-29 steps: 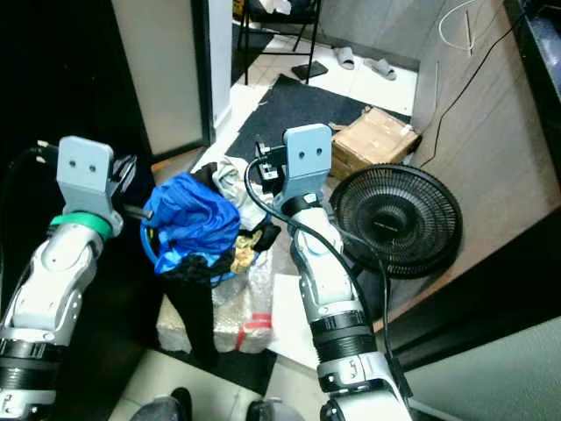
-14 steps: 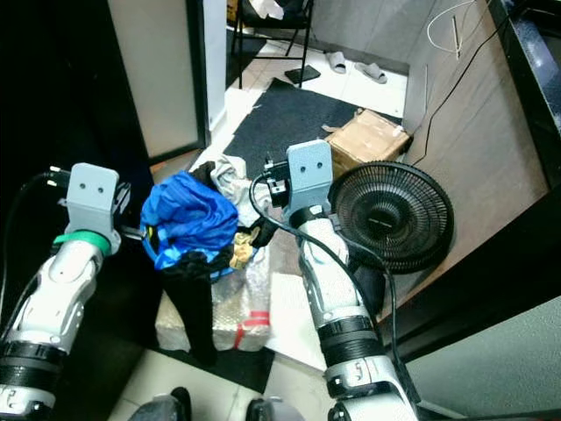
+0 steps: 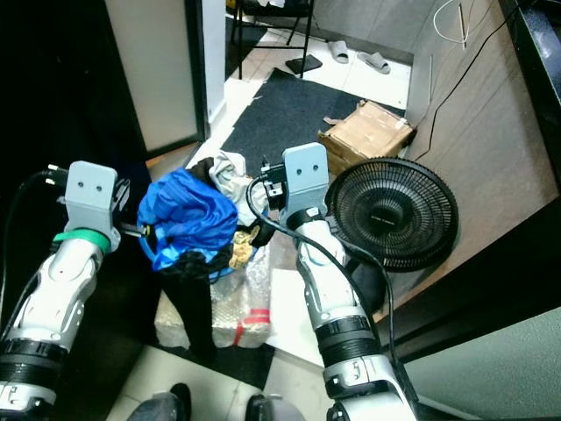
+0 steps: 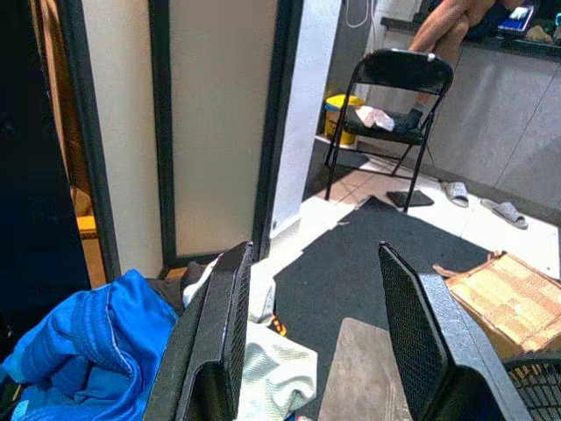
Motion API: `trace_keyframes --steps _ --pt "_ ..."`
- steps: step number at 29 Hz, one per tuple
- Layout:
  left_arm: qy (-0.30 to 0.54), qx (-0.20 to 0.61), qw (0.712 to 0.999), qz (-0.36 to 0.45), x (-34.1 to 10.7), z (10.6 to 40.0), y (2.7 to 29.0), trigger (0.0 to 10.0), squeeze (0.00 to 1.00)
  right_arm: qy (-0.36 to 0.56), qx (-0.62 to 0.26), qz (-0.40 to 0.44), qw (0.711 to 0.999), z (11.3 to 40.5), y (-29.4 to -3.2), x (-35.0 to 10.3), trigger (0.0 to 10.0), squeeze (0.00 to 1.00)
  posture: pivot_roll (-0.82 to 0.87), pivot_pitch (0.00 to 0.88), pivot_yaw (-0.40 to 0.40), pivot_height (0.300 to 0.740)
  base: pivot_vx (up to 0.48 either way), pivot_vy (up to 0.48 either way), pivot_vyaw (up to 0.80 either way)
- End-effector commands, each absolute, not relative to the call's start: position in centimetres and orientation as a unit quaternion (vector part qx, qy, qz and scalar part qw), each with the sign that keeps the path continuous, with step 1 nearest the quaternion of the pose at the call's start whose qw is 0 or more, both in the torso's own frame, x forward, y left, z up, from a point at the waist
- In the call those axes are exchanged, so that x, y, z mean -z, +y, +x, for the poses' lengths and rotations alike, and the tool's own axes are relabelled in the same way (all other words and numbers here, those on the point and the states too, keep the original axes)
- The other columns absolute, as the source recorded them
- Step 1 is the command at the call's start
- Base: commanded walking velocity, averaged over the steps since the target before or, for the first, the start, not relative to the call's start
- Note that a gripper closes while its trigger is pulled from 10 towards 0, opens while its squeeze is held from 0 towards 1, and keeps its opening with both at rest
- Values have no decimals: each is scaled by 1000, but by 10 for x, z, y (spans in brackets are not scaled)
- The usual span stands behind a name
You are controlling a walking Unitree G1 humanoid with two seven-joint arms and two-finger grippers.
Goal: Clothes washing
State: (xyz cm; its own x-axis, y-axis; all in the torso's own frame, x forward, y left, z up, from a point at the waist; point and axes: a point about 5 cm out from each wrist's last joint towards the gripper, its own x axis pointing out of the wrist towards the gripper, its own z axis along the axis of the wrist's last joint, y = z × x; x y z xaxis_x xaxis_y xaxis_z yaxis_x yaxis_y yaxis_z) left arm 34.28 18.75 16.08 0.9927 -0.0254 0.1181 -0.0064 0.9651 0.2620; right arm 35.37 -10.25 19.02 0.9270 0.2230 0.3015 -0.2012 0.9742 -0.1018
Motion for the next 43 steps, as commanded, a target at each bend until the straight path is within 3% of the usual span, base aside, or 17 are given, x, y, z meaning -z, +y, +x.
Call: trace_keyframes --steps 1,20,43 --pt "-55 3 990 133 -156 342 188 10000 0 -153 -107 -36 982 354 -104 -187 10000 0 44 108 -24 685 0 0 0" --pt "-59 0 989 134 -156 342 190 10000 0 -155 -112 -35 981 354 -102 -186 10000 0 46 105 -27 615 0 0 0" --pt "-57 -3 990 132 -155 341 191 10000 0 -154 -113 -34 981 354 -101 -185 10000 0 45 120 -29 565 0 0 0"
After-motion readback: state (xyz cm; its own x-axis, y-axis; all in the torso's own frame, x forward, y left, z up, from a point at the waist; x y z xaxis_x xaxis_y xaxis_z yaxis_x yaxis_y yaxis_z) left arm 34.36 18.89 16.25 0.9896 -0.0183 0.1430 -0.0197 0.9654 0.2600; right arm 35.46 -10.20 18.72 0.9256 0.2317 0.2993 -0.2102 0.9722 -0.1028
